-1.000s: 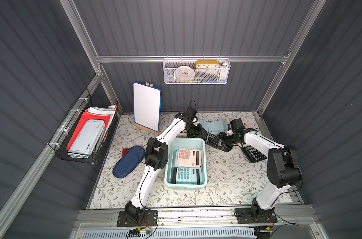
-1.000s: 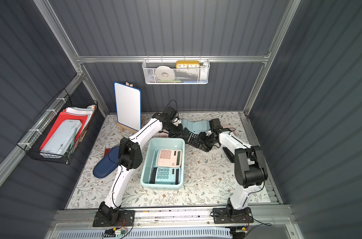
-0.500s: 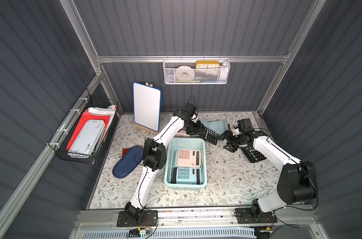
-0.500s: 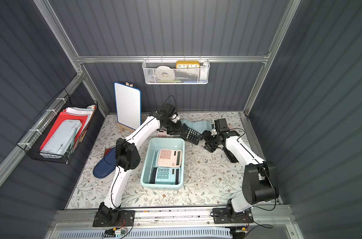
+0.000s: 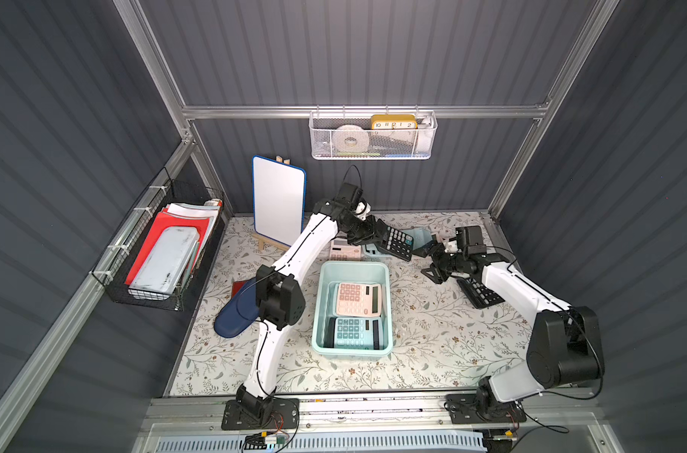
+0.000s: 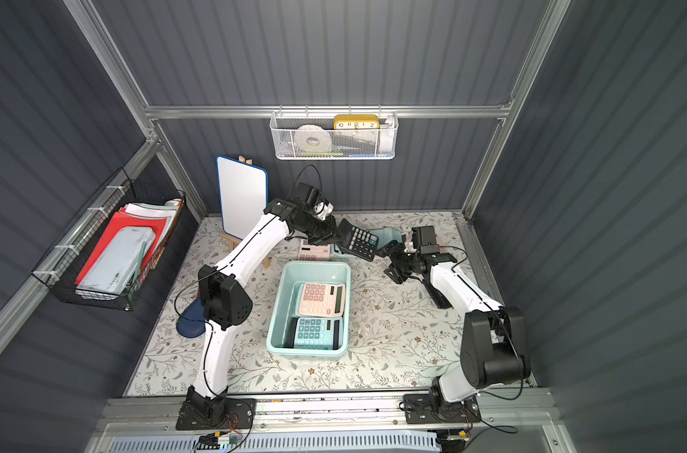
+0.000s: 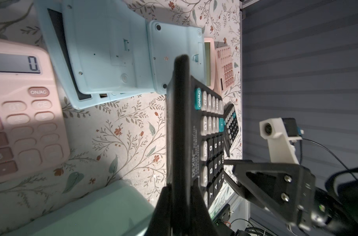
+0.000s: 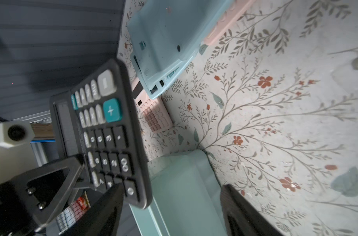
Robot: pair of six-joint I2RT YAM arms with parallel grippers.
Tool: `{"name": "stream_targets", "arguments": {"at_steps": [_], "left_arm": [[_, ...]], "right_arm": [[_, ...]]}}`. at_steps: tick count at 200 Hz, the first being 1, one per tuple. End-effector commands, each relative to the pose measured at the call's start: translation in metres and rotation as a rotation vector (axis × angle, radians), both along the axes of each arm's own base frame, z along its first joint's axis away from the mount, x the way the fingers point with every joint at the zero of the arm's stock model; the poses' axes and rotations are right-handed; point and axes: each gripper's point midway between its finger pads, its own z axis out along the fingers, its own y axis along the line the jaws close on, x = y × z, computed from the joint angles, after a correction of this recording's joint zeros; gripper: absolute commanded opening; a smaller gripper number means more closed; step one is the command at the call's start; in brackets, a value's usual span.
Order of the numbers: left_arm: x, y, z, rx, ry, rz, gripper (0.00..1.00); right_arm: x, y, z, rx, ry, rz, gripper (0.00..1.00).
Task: Put the calculator in the storage box
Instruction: Pick up the calculator at the center of the board.
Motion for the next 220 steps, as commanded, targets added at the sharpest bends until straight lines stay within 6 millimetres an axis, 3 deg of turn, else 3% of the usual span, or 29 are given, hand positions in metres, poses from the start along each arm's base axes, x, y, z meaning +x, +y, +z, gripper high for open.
{"name": "stream_targets", "arguments": {"at_steps": [1,31,86,179,192,205,220], "left_arm": [[-0.014,-0.003,0.028,-0.073,-0.022,-0.035,0.0],[-0.027,-0.006,0.04,-0.126,-0.007,-0.076,0.0],[-0.042,0.0,0.048,-0.142,-0.002,-0.102,0.0],[-0.043,0.004,0.047,-0.155,-0.003,-0.094,0.0],[-0.042,0.007,0.049,-0.149,-0.008,-0.084,0.1],[-0.041,0.012,0.05,-0.125,-0.013,-0.063,0.34],[-0.04,0.018,0.052,-0.107,-0.021,-0.04,0.54]], "right_arm": [[0.013,0.009,0.025,0.117,-0.081,-0.003,0.79],[0.025,0.018,0.038,0.231,-0.129,-0.01,0.75],[0.03,0.022,0.047,0.324,-0.157,-0.028,0.59],[0.017,0.024,0.057,0.365,-0.169,-0.017,0.15],[0.014,0.025,0.058,0.366,-0.171,-0.013,0.08],[0.013,0.025,0.058,0.363,-0.175,-0.009,0.02],[0.01,0.026,0.057,0.358,-0.178,-0.003,0.0]]}}
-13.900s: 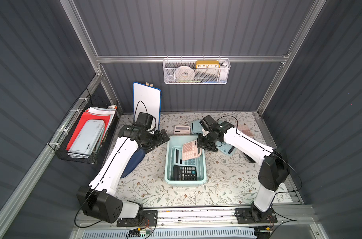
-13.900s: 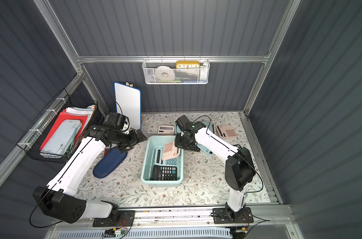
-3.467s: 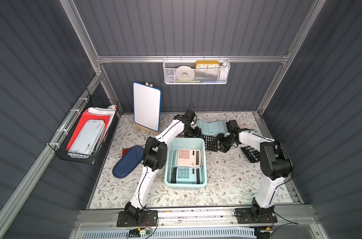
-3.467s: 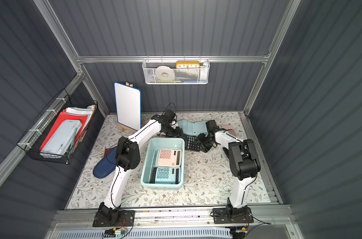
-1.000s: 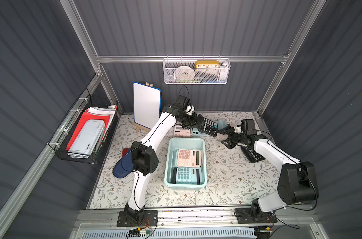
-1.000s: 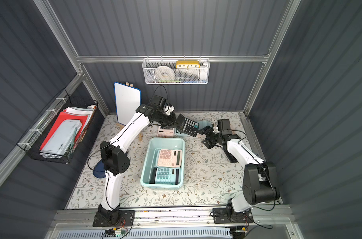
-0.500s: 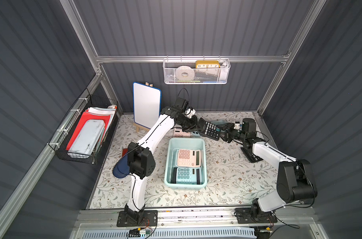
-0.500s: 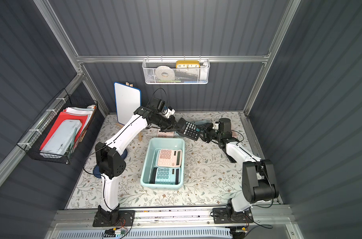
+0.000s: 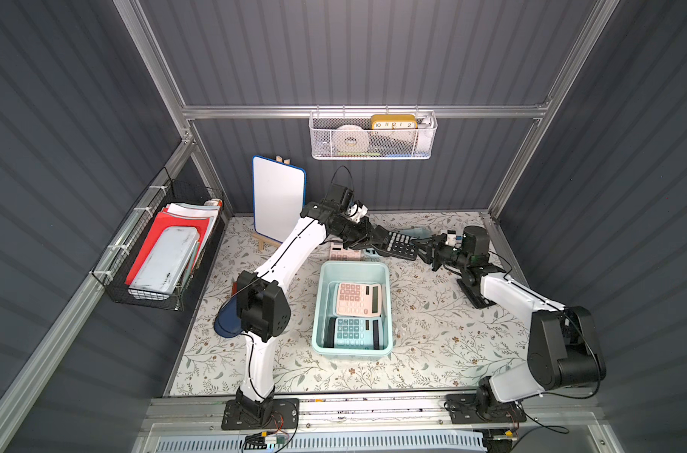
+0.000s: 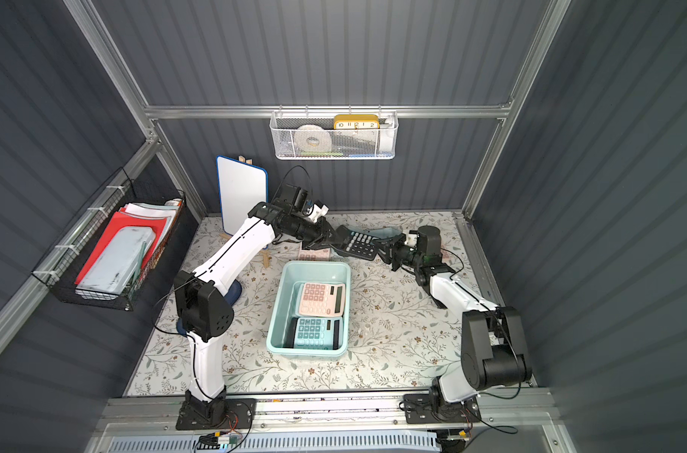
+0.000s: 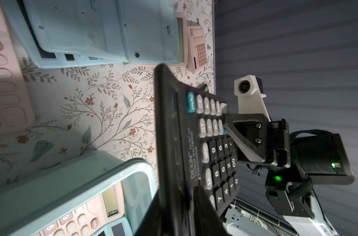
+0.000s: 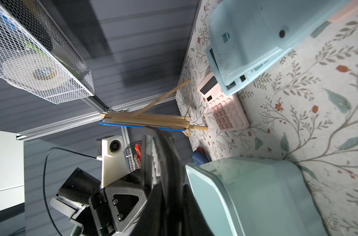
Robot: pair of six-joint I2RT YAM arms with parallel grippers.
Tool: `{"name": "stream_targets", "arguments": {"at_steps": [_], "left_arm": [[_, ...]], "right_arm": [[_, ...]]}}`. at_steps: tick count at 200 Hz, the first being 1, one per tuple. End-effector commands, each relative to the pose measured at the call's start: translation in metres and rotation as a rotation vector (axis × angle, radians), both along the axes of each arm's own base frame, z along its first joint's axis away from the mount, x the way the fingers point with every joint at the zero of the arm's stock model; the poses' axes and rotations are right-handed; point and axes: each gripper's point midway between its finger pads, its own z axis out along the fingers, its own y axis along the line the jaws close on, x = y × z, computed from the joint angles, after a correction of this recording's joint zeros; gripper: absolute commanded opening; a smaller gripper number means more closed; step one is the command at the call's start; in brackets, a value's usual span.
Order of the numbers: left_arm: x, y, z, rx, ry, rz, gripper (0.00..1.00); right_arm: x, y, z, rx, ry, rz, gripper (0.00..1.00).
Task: Put the calculator in the storage box
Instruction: Pick up the calculator at the center of the board, then place the calculator in the storage box.
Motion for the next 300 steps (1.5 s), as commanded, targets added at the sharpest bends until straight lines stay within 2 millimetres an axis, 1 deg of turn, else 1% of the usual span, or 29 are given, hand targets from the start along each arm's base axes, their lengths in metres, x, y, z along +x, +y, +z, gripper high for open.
{"name": "stream_targets", "arguments": {"at_steps": [1,15,23,48,72,75,99,130,142,164,178,195,209,233,266,300], "left_arm": [[-0.003,0.009,0.031,-0.002,-0.087,0.015,0.55],[-0.002,0.015,0.031,0.022,-0.091,0.035,0.73],[-0.001,0.019,0.032,0.032,-0.095,0.044,0.81],[0.0,0.032,0.036,0.069,-0.107,0.082,0.99],[0.004,0.049,0.045,0.095,-0.124,0.134,0.99],[0.007,0.055,0.045,0.119,-0.136,0.16,0.99],[0.011,0.079,0.05,0.171,-0.153,0.239,0.99],[0.011,0.109,0.044,0.246,-0.118,0.315,0.99],[0.01,0.117,0.041,0.266,-0.112,0.33,0.99],[0.008,0.13,0.036,0.292,-0.103,0.355,0.99],[0.008,0.133,0.031,0.297,-0.096,0.361,0.99],[0.009,0.138,0.021,0.308,-0.069,0.365,0.99],[0.009,0.142,0.013,0.31,-0.043,0.368,0.99],[0.007,0.147,0.005,0.321,-0.022,0.369,0.99],[-0.011,0.162,-0.016,0.393,0.041,0.365,0.99],[-0.024,0.17,-0.025,0.394,0.062,0.371,0.99]], "right_arm": [[-0.01,0.003,0.001,0.001,-0.006,0.025,0.0],[-0.014,0.005,0.0,-0.005,-0.007,0.028,0.0],[-0.015,0.006,0.0,-0.009,-0.007,0.031,0.0],[-0.023,0.012,-0.001,-0.03,-0.007,0.053,0.0],[-0.032,0.022,0.002,-0.061,-0.016,0.1,0.0],[-0.034,0.024,0.004,-0.067,-0.02,0.108,0.0],[-0.05,0.04,0.007,-0.136,-0.028,0.189,0.0],[-0.07,0.066,0.012,-0.234,-0.051,0.303,0.0],[-0.076,0.076,0.011,-0.272,-0.054,0.339,0.0],[-0.082,0.093,0.008,-0.331,-0.055,0.386,0.0],[-0.082,0.101,0.007,-0.376,-0.058,0.408,0.0],[-0.08,0.109,-0.002,-0.429,-0.033,0.422,0.0],[-0.079,0.121,-0.008,-0.45,-0.029,0.434,0.0],[-0.078,0.138,-0.021,-0.502,-0.008,0.446,0.0],[-0.075,0.157,-0.034,-0.546,-0.007,0.457,0.0],[-0.068,0.168,-0.05,-0.561,0.006,0.433,0.0]]}}
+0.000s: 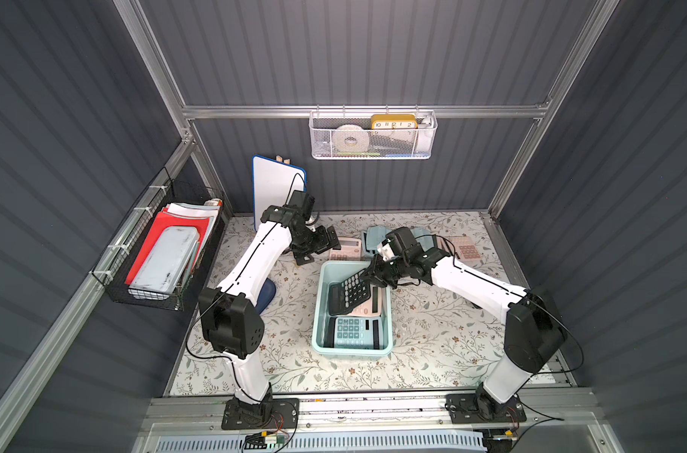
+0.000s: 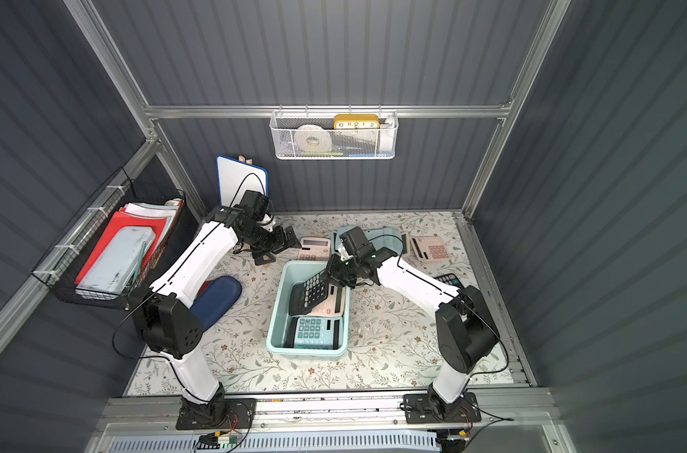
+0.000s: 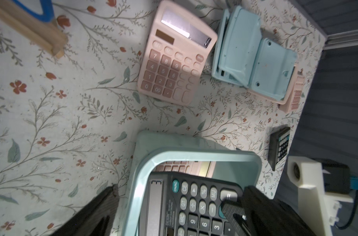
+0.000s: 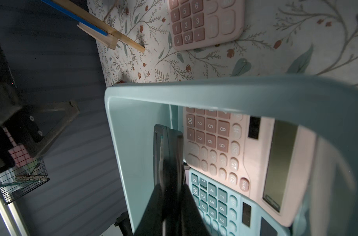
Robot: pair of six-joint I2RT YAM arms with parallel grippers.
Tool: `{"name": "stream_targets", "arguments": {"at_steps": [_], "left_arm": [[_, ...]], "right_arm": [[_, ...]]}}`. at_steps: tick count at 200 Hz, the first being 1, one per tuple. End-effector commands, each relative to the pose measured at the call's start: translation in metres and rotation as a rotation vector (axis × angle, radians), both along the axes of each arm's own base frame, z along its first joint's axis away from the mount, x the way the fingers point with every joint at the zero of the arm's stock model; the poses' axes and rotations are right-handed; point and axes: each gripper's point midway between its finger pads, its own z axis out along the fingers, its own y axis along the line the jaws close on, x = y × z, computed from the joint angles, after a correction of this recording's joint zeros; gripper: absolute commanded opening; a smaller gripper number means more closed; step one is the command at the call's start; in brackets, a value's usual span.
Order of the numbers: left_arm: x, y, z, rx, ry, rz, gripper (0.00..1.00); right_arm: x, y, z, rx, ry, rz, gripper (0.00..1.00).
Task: Put the calculator in the storage box
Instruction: Place the calculator in the storage box.
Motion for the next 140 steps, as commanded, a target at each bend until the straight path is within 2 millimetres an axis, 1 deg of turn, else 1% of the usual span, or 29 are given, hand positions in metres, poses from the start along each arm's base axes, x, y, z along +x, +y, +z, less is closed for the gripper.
{"name": "stream_targets", "arguments": {"at_steps": [1,46,61,76,84,103,121,132,140], "left_arm": [[-0.015,0.01,0.011,-0.001,-0.012,0.0,0.99],[-0.02,0.014,0.009,0.002,-0.008,-0.004,0.99],[-0.021,0.015,0.007,-0.001,-0.003,-0.004,0.99],[-0.02,0.014,0.006,-0.004,-0.003,-0.005,1.0],[-0.019,0.014,0.006,-0.006,-0.003,-0.004,0.99],[-0.018,0.014,0.004,-0.008,0.0,-0.004,0.99],[-0.017,0.013,0.003,-0.016,0.003,-0.006,0.99],[-0.016,0.012,0.002,-0.02,0.005,-0.006,0.99],[-0.015,0.012,0.002,-0.022,0.006,-0.005,0.99]], "right_arm": [[0.014,0.007,0.007,0.003,-0.05,-0.032,0.0],[0.021,0.018,-0.007,0.021,-0.039,-0.049,0.0],[0.021,0.02,-0.014,0.024,-0.021,-0.054,0.0],[0.021,0.02,-0.015,0.022,-0.012,-0.058,0.0],[0.021,0.019,-0.016,0.013,-0.012,-0.059,0.08],[0.019,0.012,-0.014,-0.013,-0.01,-0.066,0.23],[0.014,0.004,-0.012,-0.046,-0.008,-0.072,0.31],[0.013,-0.001,-0.008,-0.068,-0.011,-0.074,0.38],[0.012,-0.007,-0.007,-0.09,-0.01,-0.08,0.41]]}}
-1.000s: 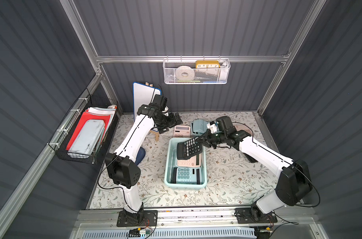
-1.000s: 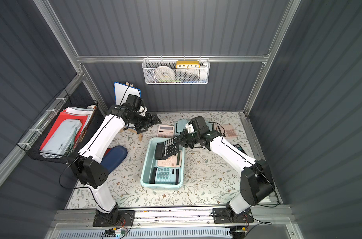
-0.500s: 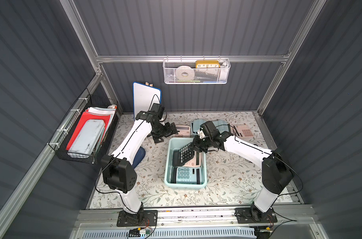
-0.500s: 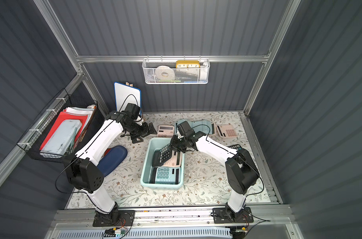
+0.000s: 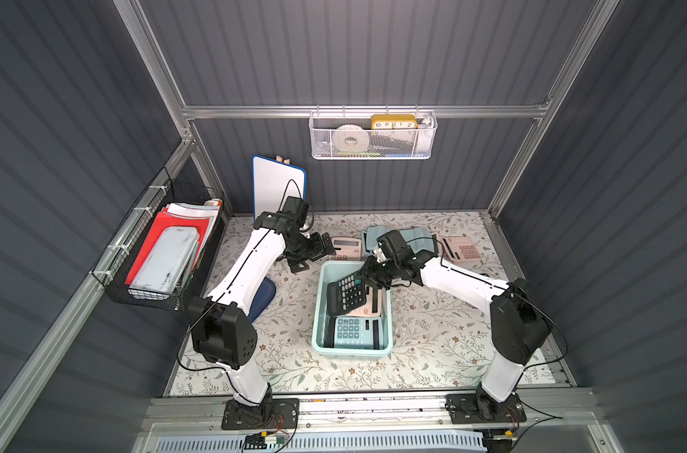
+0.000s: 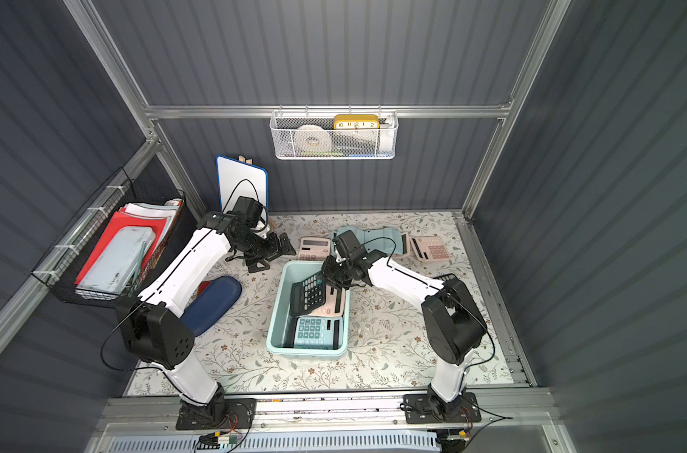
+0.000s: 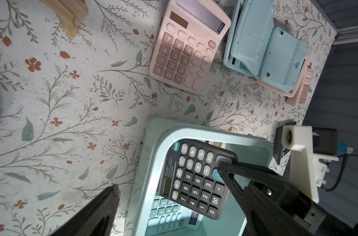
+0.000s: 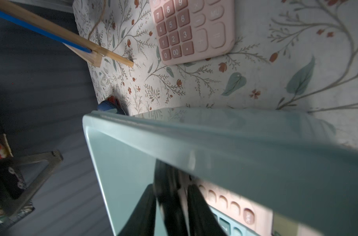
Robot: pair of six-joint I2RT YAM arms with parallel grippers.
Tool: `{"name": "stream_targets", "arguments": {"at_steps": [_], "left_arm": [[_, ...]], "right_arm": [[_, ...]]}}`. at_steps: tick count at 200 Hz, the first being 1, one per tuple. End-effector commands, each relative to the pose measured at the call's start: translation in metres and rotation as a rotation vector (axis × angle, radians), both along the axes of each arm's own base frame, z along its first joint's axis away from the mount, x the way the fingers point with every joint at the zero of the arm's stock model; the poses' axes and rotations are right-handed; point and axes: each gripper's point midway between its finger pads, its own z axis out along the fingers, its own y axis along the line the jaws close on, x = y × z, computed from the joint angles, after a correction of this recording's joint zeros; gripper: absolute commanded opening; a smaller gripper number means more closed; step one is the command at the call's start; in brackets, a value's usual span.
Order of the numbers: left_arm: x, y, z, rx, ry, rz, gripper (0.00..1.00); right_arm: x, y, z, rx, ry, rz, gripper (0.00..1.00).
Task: Put the calculator in the storage box
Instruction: Place the calculator in the storage box.
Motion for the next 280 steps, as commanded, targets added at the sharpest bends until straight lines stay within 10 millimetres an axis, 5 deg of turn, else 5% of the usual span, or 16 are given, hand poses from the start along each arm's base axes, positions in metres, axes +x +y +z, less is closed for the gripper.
{"name": "stream_targets", "arguments": {"at_steps": [1,59,138,228,280], "left_arm": [[0.0,-0.001,0.0,-0.018,-0.002,-0.02,0.99],[0.003,-0.001,-0.004,-0.025,0.008,-0.021,0.99],[0.0,-0.018,-0.015,-0.152,0.037,-0.06,0.99],[-0.007,-0.002,-0.03,-0.146,0.081,-0.024,0.99],[-0.006,-0.005,-0.033,-0.177,0.091,-0.028,0.99]], "right_arm": [[-0.003,-0.014,0.016,-0.059,-0.02,-0.014,0.41],[-0.011,-0.045,0.039,-0.171,-0.014,-0.005,0.43],[-0.032,-0.004,0.009,-0.204,0.055,0.175,0.37],[-0.043,0.026,-0.047,-0.313,0.131,0.32,0.35],[-0.05,0.058,-0.054,-0.271,0.149,0.408,0.34]]}}
